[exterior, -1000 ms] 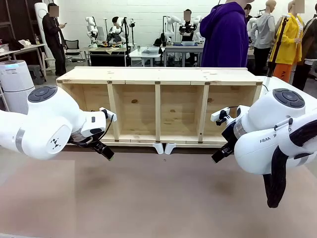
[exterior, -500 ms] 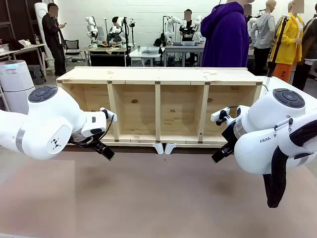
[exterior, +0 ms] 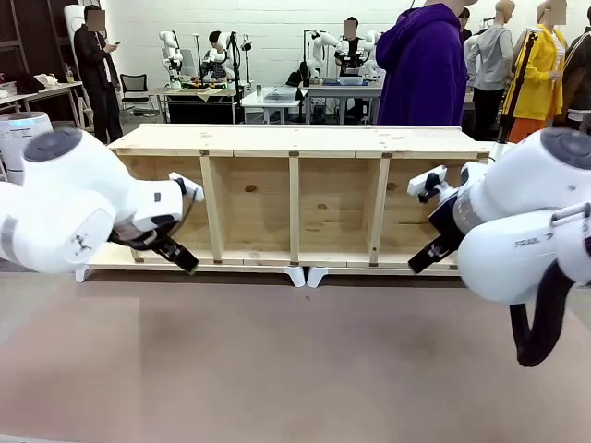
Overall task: Perform cable management.
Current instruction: When the cord part of the Power Cable appears at the lower middle area of the table and stops, grasp the cord part of the Power Cable.
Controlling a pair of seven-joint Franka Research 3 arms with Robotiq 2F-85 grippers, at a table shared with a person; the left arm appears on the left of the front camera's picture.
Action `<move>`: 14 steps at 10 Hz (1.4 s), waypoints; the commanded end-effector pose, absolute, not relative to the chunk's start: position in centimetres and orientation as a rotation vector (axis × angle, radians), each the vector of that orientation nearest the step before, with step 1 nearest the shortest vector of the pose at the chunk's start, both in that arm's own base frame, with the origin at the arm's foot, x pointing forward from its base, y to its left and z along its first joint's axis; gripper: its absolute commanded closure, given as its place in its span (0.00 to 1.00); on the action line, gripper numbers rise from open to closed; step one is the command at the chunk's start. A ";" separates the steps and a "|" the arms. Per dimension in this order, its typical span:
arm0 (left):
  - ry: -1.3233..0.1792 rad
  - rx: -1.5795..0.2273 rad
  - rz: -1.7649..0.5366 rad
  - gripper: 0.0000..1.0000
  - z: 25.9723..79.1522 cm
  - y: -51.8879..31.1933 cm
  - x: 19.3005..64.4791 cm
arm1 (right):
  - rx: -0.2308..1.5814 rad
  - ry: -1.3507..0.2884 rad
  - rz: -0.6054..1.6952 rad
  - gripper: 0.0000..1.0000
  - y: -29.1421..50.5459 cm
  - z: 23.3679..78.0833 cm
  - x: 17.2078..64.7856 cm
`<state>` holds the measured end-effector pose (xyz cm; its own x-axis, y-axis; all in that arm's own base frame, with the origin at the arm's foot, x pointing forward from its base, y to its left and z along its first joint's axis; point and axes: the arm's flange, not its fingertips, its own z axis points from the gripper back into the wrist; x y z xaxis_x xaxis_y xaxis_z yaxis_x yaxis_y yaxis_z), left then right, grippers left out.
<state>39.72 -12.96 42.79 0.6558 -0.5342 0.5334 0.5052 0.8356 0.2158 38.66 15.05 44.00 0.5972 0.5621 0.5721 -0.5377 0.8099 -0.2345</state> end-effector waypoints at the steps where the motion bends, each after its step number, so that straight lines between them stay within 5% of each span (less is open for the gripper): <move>1: -0.680 0.106 -0.529 0.00 43.6 -10.7 32.1 | -0.084 -0.696 0.597 0.00 13.0 44.7 31.2; 7: -0.901 0.088 -0.321 0.00 45.6 -3.3 19.8 | -0.160 -0.806 0.431 0.00 7.7 48.9 21.3; 14: -0.864 0.044 -0.383 0.00 43.5 -2.6 18.7 | -0.136 -0.839 0.396 0.00 6.3 47.4 19.4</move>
<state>27.71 -3.79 61.22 0.6210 -0.3029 0.7230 0.2647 0.9492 0.1703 24.41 8.71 60.86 0.6284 0.3837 0.6766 -0.2858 0.9229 -0.2579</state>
